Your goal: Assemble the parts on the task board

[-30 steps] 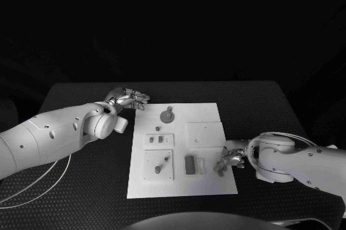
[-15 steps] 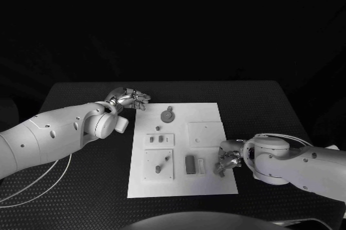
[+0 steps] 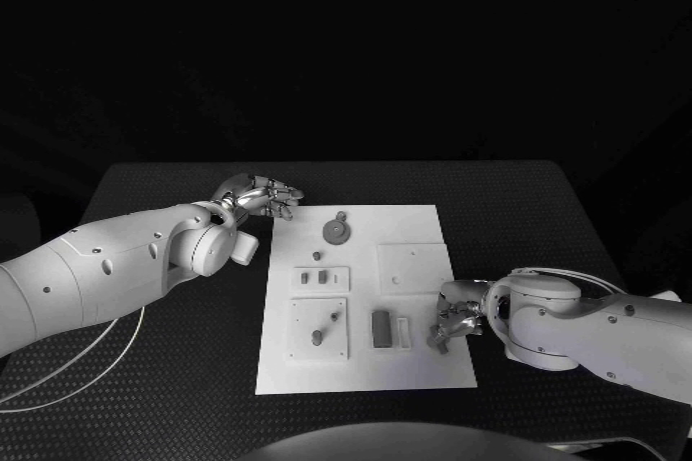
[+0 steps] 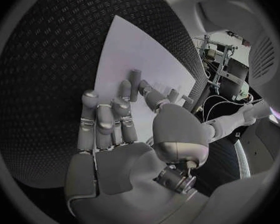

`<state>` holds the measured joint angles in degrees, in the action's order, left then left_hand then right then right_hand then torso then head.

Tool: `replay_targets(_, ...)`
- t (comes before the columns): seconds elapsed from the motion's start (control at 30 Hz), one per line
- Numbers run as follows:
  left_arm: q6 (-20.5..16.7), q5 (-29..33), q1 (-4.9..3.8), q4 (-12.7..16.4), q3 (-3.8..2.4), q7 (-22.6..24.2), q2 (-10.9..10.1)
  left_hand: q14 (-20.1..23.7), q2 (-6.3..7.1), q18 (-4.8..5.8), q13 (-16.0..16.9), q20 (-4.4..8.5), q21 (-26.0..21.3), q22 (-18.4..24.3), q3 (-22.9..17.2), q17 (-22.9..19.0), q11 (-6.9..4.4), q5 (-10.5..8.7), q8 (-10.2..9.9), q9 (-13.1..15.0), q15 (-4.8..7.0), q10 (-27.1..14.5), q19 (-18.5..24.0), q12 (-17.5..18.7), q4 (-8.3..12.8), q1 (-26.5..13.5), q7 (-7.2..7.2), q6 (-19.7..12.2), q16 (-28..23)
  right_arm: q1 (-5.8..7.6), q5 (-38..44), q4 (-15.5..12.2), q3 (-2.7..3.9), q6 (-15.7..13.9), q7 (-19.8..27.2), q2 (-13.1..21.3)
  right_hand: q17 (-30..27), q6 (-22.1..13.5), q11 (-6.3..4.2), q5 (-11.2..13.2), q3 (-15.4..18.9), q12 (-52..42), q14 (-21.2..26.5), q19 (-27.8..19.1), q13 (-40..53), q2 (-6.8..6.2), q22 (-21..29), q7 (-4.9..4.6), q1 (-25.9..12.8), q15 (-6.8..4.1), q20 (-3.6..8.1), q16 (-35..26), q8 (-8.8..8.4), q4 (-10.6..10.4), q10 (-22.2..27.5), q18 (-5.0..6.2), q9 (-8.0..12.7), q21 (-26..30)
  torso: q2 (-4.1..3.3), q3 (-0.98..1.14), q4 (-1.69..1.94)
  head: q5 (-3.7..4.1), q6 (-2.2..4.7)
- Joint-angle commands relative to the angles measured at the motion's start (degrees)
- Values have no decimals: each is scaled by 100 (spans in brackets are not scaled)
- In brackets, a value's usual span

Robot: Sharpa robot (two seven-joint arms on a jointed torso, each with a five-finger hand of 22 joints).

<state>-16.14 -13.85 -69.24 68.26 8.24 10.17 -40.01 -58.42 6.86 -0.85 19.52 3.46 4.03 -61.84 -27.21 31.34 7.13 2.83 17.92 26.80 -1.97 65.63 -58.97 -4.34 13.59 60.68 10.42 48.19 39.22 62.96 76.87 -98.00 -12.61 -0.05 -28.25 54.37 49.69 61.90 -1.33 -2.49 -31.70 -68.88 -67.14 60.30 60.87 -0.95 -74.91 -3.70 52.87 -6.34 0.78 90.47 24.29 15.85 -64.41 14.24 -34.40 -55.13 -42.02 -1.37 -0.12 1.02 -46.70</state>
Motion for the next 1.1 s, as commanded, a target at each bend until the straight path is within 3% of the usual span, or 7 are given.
replay_targets(0.03, 82, -32, -5, 22, -3, 24, 6, -37, 13, 7, 7, 15, 37, -10, 18, 8, 11, 4, -2, -8, -7, -39, -15, 19, -21, -61, 16, -6, -26, -105, -739, 28, -80, -206, -52, -38, 41, -95, 3, -41, -185, -11, -85, 9, 0, 241, -111, -122, 187, -6, -22, -12, -922, 99, -52, 76, -24, -29, 0, -1, -2, -5, -17)
replay_targets(0.5, 92, -67, -5, 32, -2, 18, 3, -37, 16, 6, 10, 17, 37, -16, 16, 14, 12, 8, -2, -9, -6, -46, -13, 21, -16, -52, 17, -8, -29, 23, -1908, -149, -72, -1192, 84, 77, 130, -23, -27, -41, -304, -39, -188, 63, 10, 204, -112, -91, 132, -26, 2, 1, -879, 103, -122, 76, -40, -89, 0, -3, -3, -13, -11)
replay_targets(0.77, 94, -68, -5, 34, -1, 16, -3, -36, 19, 6, 12, 17, 37, -20, 16, 17, 13, 7, -2, -9, -6, -48, -11, 22, -15, -50, 17, -7, -32, 28, -1842, -224, -71, -1335, 169, 45, 131, -15, -33, -41, -318, -40, -199, 72, 10, 191, -109, -86, 122, -32, 9, -2, -874, 104, -132, 76, -41, -94, 0, 0, -1, -19, -19)
replay_targets(1.1, 93, -69, -5, 37, -1, 13, -1, -37, 21, 7, 14, 16, 37, -23, 17, 20, 14, 7, -3, -9, -6, -51, -11, 23, -15, -51, 18, -9, -33, 28, -1857, -201, -70, -1293, 185, -96, 123, -11, -39, -41, -339, -39, -207, 81, 10, 166, -106, -81, 123, -39, 18, -6, -870, 104, -144, 76, -42, -99, -2, 1, -1, -27, -16)
